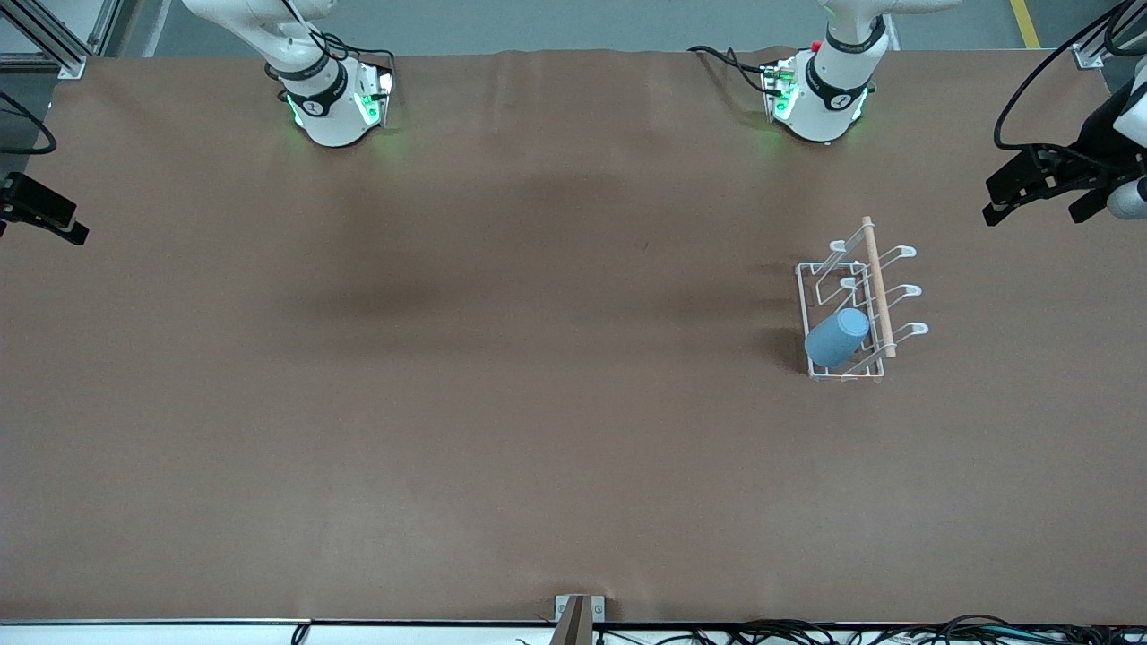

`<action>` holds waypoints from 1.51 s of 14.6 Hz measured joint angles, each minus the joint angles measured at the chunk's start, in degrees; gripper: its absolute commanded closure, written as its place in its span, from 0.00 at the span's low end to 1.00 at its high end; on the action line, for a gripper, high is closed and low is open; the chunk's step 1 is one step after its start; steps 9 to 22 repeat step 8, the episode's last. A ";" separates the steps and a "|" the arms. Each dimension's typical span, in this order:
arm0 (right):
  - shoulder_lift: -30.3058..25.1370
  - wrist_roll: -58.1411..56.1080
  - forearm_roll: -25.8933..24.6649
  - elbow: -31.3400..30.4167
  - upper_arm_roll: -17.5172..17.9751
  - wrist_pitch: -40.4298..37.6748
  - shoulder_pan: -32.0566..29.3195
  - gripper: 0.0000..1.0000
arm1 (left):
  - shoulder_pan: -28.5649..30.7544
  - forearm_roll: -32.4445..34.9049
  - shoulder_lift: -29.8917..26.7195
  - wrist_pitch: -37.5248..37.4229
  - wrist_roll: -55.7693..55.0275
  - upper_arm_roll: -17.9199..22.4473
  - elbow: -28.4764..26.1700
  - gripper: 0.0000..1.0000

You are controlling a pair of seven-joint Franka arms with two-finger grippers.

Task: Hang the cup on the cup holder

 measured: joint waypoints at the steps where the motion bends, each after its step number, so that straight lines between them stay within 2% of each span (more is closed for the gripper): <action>1: 0.00 0.00 0.00 0.00 0.00 0.00 0.00 0.00 | 0.01 0.00 0.00 0.00 0.00 0.00 -0.06 0.00; 22: 0.00 0.00 0.00 0.00 -0.04 -0.23 0.00 0.00 | 0.01 0.00 0.00 -0.52 0.03 -0.13 -0.14 0.00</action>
